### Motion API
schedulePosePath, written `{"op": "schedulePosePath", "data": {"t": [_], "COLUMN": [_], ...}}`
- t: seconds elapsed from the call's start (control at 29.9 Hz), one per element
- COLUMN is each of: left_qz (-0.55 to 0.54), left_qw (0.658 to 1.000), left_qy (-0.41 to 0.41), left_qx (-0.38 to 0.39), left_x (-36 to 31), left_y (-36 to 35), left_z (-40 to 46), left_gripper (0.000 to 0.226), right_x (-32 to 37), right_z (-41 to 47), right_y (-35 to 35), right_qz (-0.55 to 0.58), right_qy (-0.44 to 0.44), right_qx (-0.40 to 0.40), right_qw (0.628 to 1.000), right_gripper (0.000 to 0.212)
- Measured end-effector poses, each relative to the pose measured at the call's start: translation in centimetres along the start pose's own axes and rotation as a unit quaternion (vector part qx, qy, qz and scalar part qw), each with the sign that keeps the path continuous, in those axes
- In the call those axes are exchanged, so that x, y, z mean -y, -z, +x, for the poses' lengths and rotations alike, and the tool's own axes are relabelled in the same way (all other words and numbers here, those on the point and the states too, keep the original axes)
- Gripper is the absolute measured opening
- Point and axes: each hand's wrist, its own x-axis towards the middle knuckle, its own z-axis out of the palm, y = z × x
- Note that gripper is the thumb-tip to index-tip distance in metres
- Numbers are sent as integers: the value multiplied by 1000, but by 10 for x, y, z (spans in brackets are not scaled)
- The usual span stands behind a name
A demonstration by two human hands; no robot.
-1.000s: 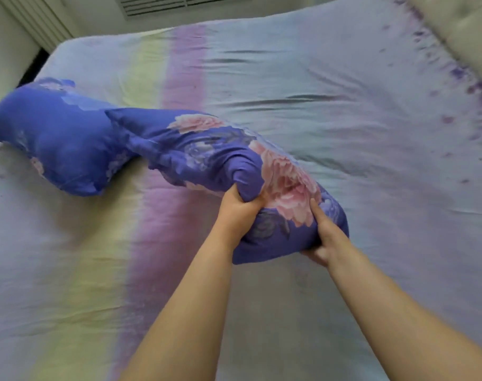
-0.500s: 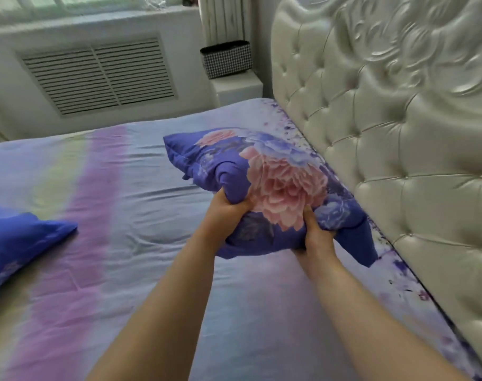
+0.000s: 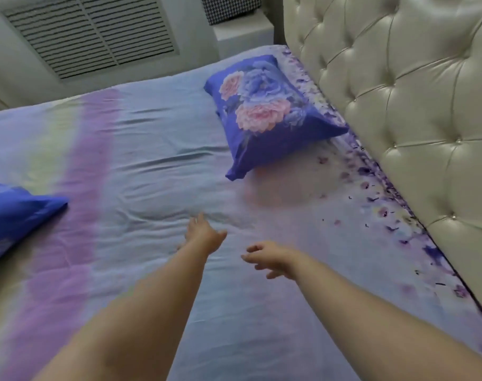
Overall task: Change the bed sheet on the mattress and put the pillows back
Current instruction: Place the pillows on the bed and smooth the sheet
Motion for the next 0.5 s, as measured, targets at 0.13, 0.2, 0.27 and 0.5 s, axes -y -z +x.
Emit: {"op": "schedulePosePath", "data": {"t": [0.13, 0.2, 0.27, 0.5], "left_qz": [42, 58, 94, 243], "left_qw": [997, 996, 992, 948], "left_qy": [30, 32, 33, -15], "left_qx": [54, 64, 82, 204], "left_x": [78, 108, 138, 256], "left_y": [-25, -24, -21, -70], "left_z": [6, 6, 5, -11], "left_gripper": [95, 95, 96, 114], "right_x": [-16, -14, -10, -52], "right_z": [33, 48, 67, 126], "right_y": [-44, -62, -83, -191], "right_qz": [-47, -107, -205, -470], "right_qy": [16, 50, 80, 79], "right_qx": [-8, -15, -24, 6], "right_qw": [999, 993, 975, 879], "right_gripper": [55, 57, 60, 93]}}
